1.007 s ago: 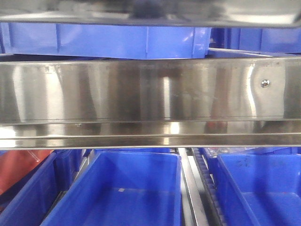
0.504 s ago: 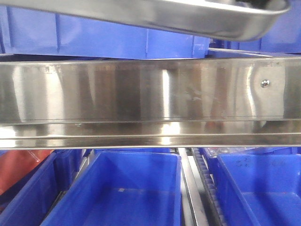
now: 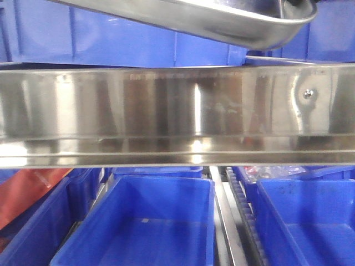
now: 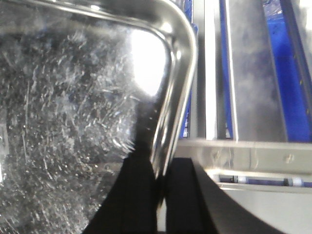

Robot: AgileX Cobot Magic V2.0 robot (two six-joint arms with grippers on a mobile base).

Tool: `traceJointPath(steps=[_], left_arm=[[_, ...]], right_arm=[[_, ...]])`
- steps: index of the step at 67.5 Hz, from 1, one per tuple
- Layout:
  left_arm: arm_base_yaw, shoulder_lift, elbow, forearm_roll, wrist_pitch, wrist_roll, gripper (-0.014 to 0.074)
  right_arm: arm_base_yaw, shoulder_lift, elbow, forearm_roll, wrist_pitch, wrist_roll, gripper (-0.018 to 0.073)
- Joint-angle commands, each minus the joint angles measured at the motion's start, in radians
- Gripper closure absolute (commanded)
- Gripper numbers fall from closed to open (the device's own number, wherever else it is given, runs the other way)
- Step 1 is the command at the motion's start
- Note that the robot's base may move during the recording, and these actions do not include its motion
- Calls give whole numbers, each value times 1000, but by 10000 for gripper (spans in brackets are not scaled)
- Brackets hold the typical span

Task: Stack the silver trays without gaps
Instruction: 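Hold the tray raised in both grippers while turning away from the shelf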

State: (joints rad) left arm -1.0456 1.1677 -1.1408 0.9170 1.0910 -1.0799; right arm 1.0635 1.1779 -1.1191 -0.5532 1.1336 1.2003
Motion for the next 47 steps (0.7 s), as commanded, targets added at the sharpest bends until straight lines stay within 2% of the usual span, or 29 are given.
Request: traceJointPath(steps=[1,47], left_arm=[[-1,-4,0,66,17,6,605],[-1,-4,0,66,17,6,605]], right_arm=[[7,-12,-6,-27,-4,-11,564],[7,-12,-6,-27,-15,-11,564]])
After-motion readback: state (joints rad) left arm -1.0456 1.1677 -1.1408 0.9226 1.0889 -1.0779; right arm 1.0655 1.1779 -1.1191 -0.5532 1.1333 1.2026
